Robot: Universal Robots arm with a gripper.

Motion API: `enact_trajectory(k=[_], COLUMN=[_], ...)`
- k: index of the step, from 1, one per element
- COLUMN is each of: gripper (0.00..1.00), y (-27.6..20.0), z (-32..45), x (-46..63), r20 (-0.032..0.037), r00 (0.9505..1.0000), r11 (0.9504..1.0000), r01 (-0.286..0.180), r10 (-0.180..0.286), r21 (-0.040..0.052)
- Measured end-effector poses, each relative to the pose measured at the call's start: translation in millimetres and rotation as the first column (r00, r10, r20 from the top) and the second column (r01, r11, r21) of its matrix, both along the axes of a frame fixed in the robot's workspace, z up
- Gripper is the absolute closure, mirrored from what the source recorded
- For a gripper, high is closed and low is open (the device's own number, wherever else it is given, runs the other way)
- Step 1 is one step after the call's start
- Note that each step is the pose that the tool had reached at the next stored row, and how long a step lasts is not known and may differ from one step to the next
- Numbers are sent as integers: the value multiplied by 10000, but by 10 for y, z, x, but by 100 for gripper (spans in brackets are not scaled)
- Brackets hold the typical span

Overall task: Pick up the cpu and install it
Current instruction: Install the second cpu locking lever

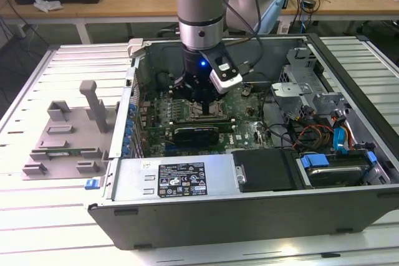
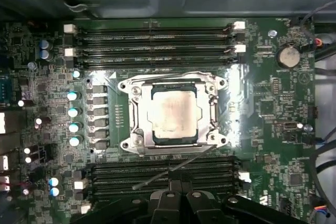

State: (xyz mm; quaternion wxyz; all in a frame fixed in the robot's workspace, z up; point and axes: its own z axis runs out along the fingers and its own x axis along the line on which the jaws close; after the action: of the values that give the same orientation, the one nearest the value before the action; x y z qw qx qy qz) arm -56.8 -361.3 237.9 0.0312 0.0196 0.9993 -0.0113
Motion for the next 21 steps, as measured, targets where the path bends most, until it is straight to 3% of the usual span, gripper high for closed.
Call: enact_trajectory(k=[2, 4, 14, 21], gripper=[89, 89, 89, 89], y=[1, 1, 1, 1], z=[-15, -22, -82, -147], x=[-9, -13, -74, -198], r20=[0, 1, 1, 10], r00=[9982, 9965, 9965, 9969], r11=[9982, 9965, 9965, 9969], r01=[-601, -832, -835, -782], r10=[601, 832, 835, 782], r21=[1, 3, 10, 128])
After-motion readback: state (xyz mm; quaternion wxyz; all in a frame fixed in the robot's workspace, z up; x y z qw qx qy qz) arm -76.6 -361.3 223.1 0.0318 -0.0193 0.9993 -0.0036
